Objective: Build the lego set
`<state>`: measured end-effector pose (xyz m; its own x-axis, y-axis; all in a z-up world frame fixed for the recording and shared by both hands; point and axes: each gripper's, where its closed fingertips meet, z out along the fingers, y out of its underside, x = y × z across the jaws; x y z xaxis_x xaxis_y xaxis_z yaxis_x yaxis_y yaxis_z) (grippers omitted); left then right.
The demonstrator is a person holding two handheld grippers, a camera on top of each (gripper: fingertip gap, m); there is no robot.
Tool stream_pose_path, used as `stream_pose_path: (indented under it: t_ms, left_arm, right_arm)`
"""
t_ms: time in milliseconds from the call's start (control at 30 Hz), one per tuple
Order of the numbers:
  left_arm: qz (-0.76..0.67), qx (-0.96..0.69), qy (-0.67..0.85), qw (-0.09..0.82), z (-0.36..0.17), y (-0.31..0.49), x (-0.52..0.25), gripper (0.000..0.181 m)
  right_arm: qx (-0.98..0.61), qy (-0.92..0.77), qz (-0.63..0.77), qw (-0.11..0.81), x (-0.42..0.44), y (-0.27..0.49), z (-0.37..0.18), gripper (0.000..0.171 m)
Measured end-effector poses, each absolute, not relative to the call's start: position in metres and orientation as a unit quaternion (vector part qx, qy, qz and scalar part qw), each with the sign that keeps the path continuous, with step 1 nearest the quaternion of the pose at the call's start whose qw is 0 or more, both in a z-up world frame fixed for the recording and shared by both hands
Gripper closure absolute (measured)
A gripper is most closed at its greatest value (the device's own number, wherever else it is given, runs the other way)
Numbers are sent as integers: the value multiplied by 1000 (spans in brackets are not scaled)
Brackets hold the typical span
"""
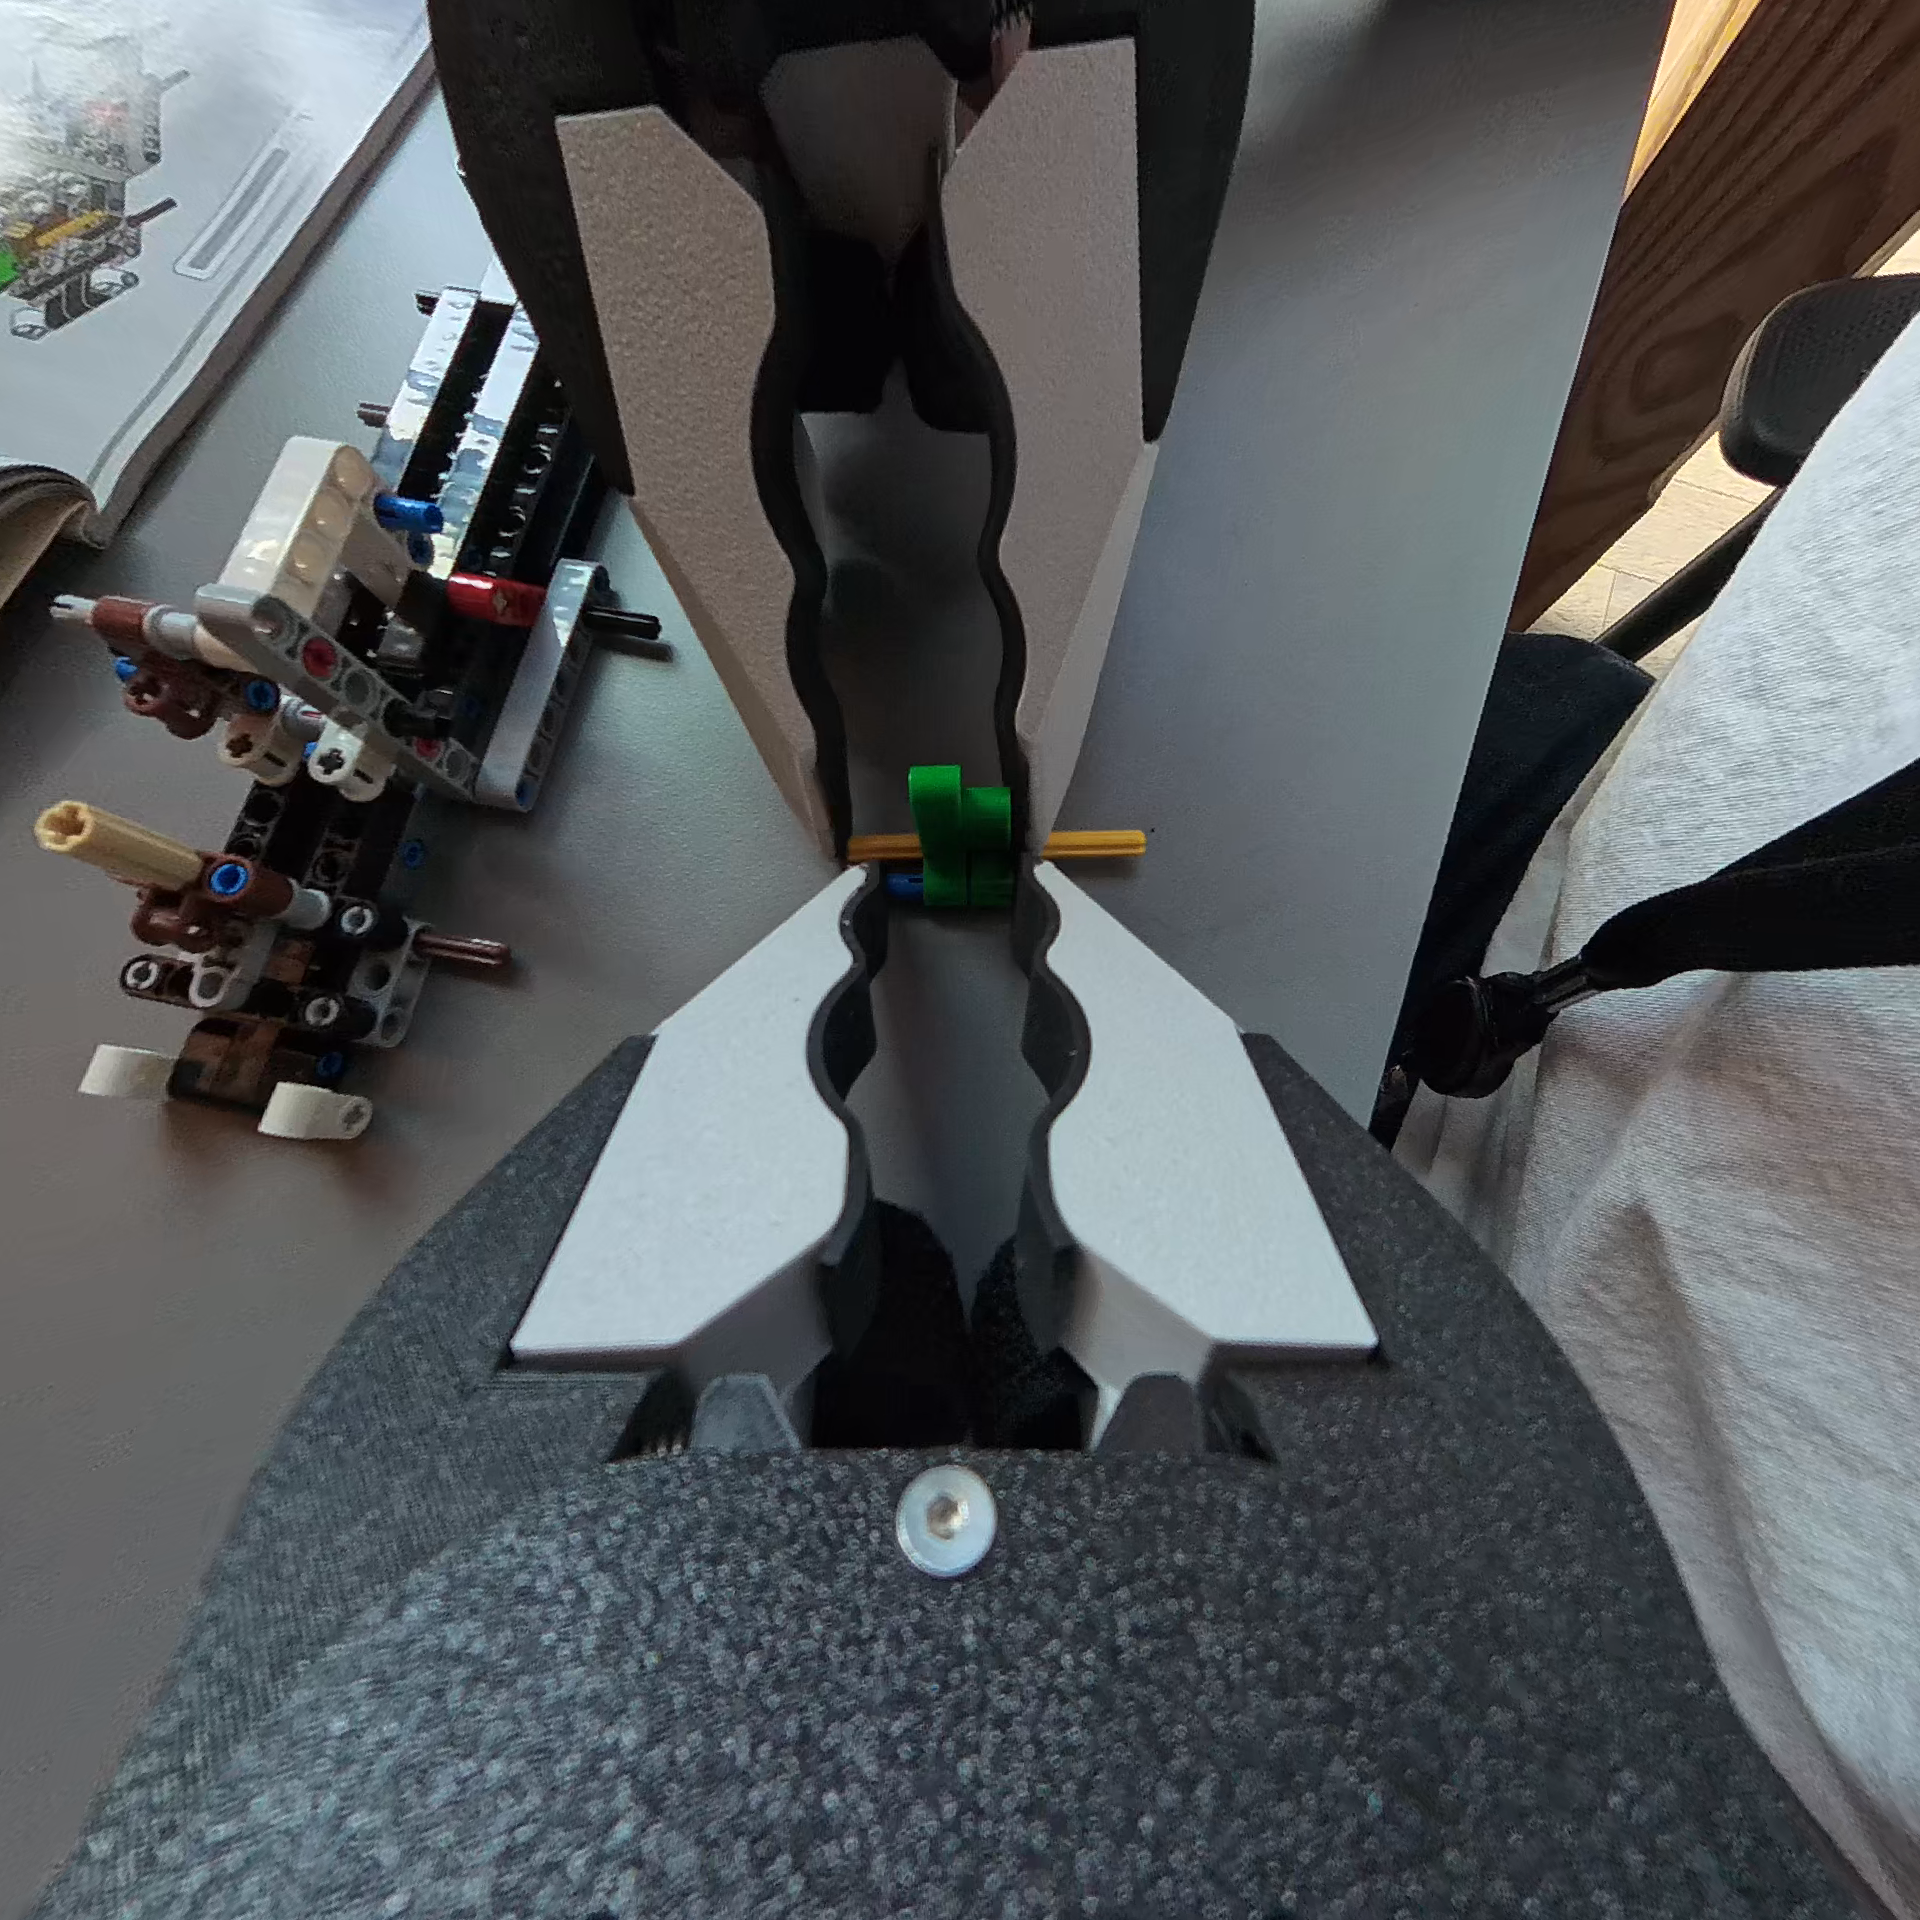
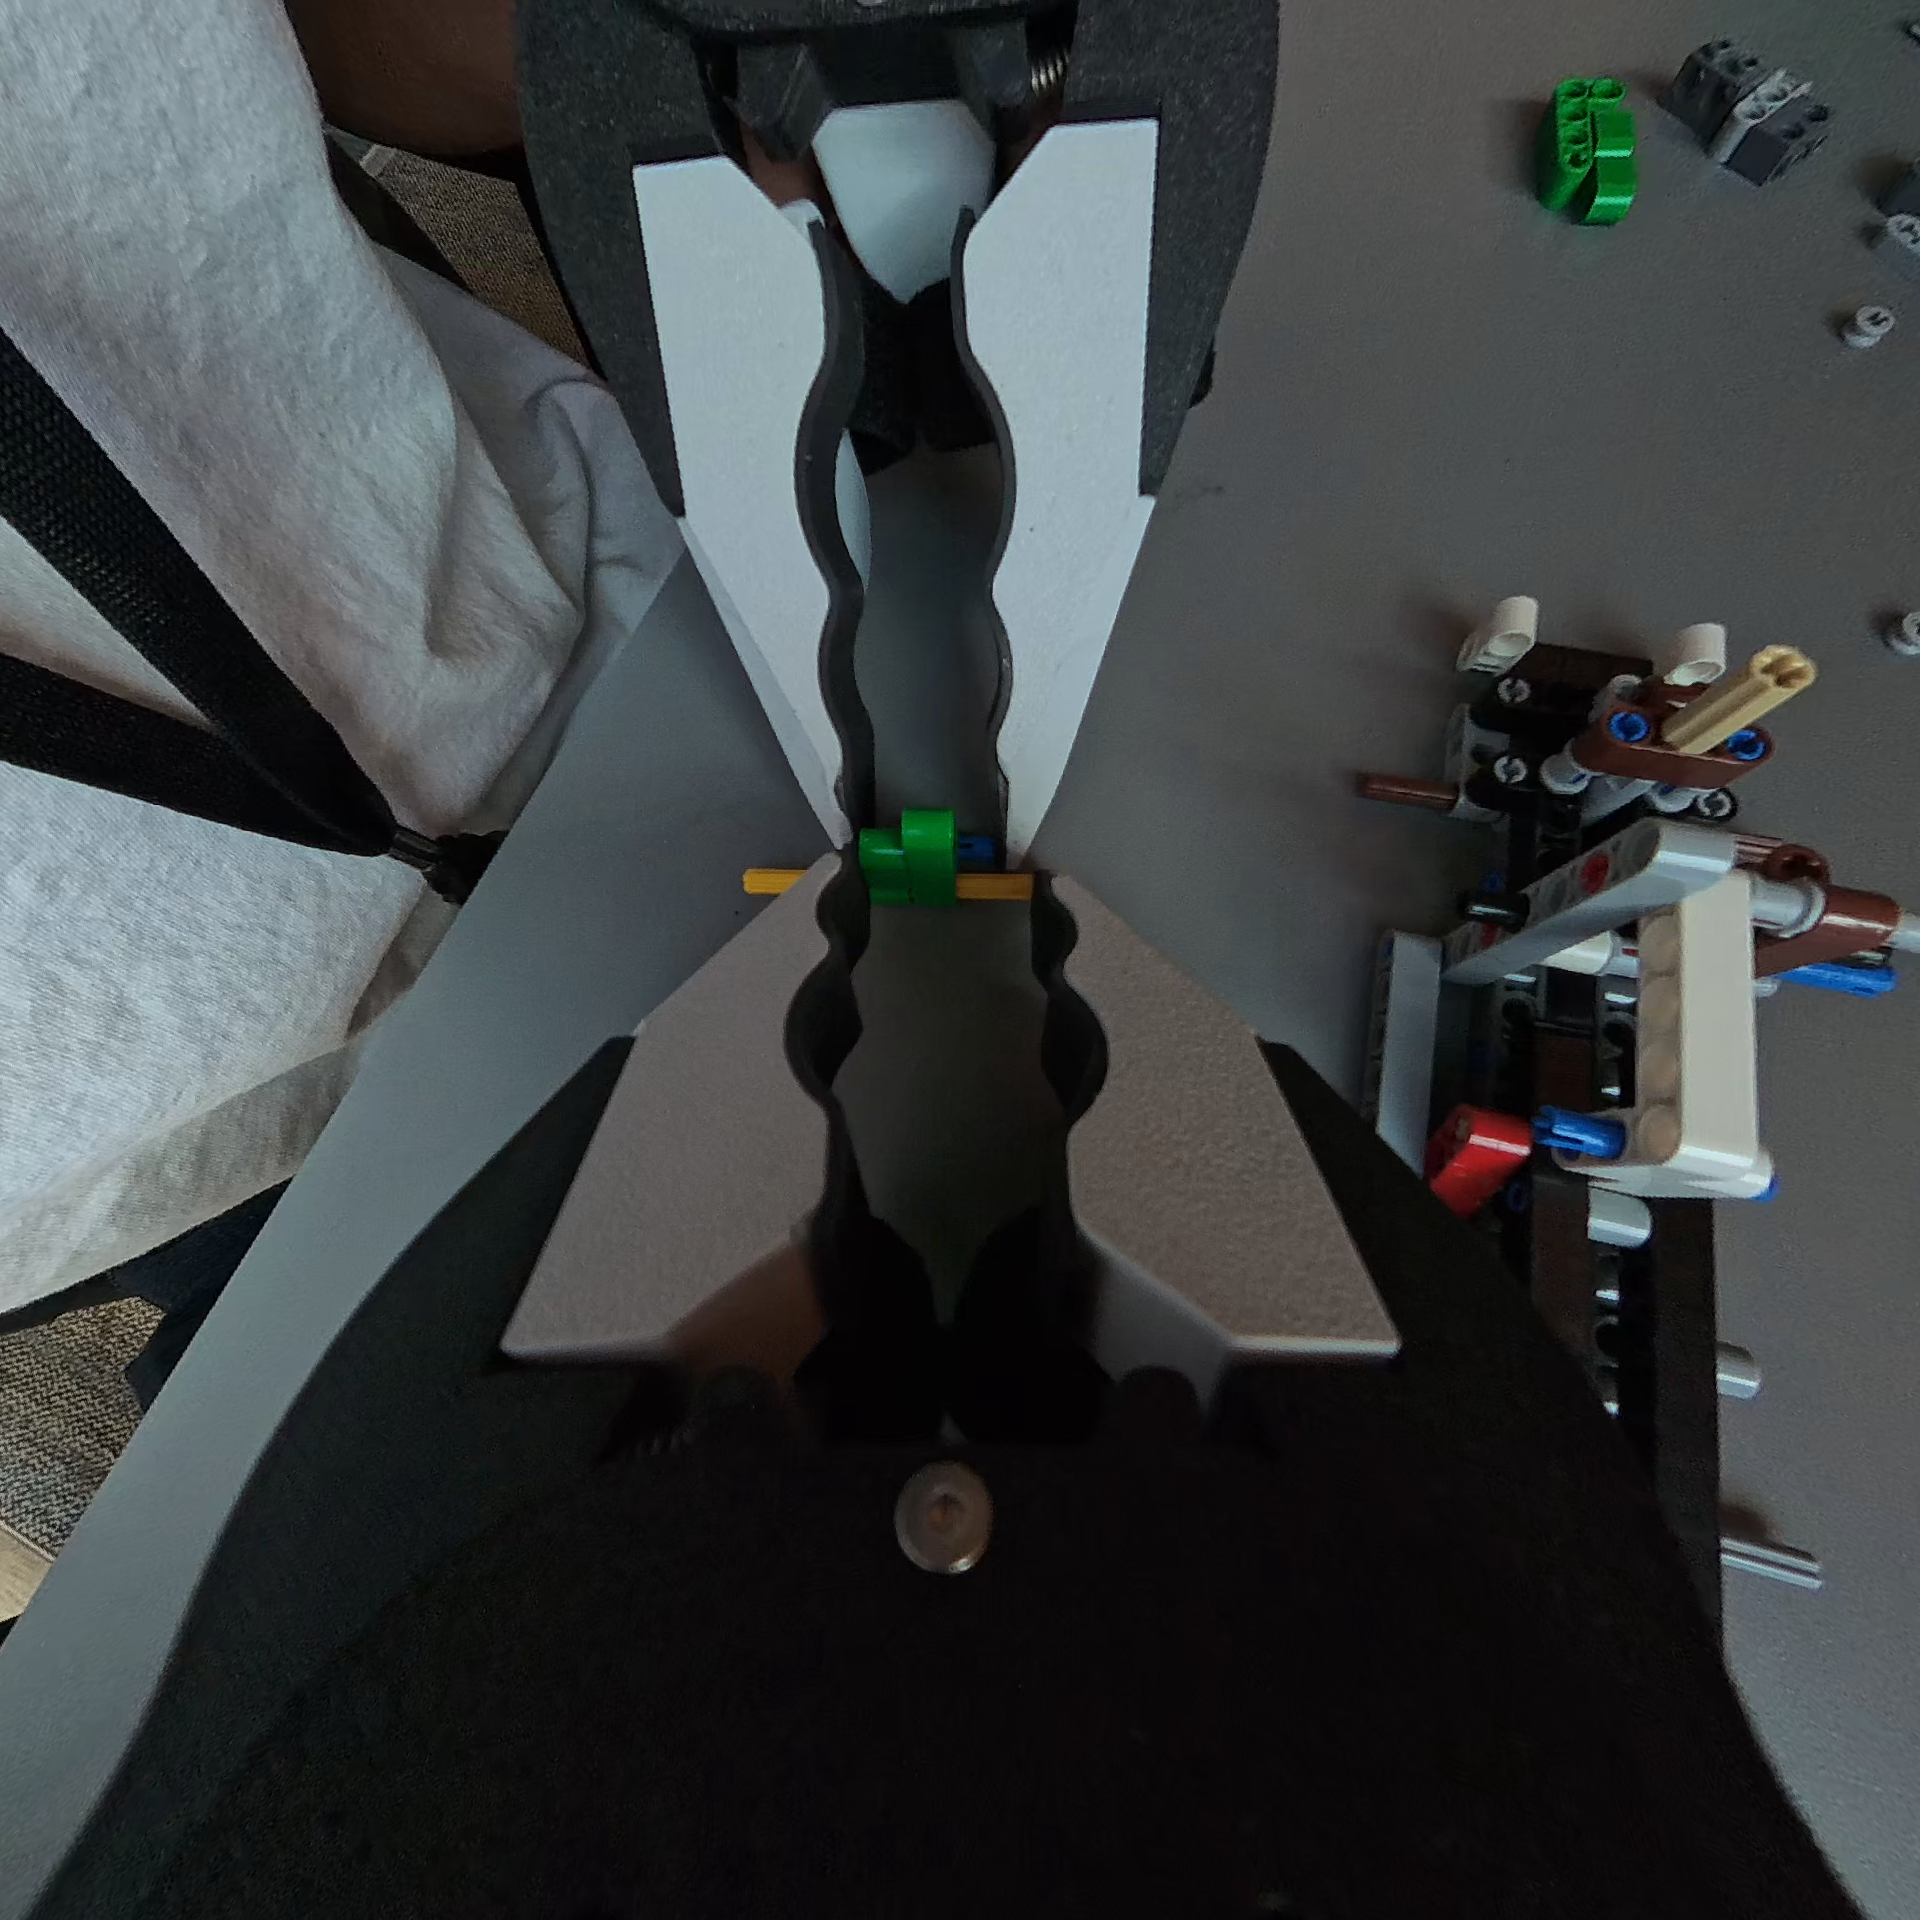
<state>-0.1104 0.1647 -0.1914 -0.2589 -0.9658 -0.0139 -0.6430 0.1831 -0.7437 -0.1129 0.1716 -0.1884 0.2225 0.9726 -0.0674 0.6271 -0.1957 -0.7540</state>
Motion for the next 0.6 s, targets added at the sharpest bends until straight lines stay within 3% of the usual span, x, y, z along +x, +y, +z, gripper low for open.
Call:
stream_pose_path:
  t_ms: [600]
  left_arm:
    - [-320,-554,726,252,-191,164,-111,158]
  right_arm:
    - [-715,-562,286,303,-114,169,-188,145]
